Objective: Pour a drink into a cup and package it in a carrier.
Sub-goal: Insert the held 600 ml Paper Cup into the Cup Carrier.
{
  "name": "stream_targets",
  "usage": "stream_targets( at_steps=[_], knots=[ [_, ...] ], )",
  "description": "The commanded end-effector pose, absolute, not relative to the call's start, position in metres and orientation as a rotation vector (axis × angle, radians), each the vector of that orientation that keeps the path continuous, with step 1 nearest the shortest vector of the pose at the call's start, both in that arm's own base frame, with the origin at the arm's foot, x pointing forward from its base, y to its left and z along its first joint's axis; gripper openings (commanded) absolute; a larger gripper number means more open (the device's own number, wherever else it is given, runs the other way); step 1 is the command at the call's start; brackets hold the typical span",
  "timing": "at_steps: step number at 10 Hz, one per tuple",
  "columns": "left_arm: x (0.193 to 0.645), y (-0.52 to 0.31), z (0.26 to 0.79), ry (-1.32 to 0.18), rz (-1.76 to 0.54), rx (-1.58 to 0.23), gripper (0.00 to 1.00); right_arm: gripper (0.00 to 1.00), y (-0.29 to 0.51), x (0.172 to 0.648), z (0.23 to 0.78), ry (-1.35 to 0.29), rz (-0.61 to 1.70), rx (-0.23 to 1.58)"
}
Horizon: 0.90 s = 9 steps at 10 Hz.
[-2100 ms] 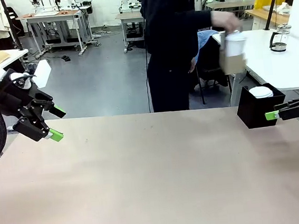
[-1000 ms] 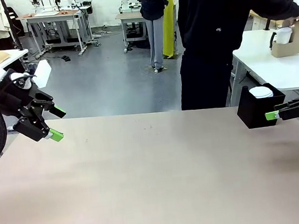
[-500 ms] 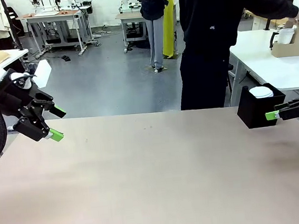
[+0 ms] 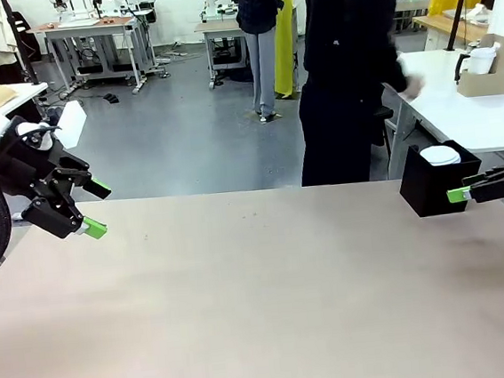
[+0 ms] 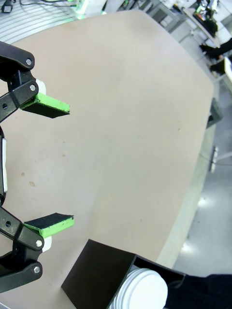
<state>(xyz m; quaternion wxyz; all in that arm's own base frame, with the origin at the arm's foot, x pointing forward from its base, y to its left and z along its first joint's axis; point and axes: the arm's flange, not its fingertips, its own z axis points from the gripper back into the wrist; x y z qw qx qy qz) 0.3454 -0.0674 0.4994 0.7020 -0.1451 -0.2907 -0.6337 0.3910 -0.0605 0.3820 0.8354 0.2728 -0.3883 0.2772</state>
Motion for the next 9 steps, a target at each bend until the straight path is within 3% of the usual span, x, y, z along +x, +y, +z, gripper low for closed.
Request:
stream_targets(
  at_steps=[1,9],
  knots=[
    [0.3467,-0.0670,0.4994,-0.664,-1.424,-0.344,1.00,1.00,-0.0603,0.3905,0.3838,-0.827,0.589,0.586],
    [0.3467,-0.0670,0.4994,-0.664,-1.424,-0.344,1.00,1.00,-0.0603,0.3905,0.3838,-0.827,0.589,0.586]
  ],
)
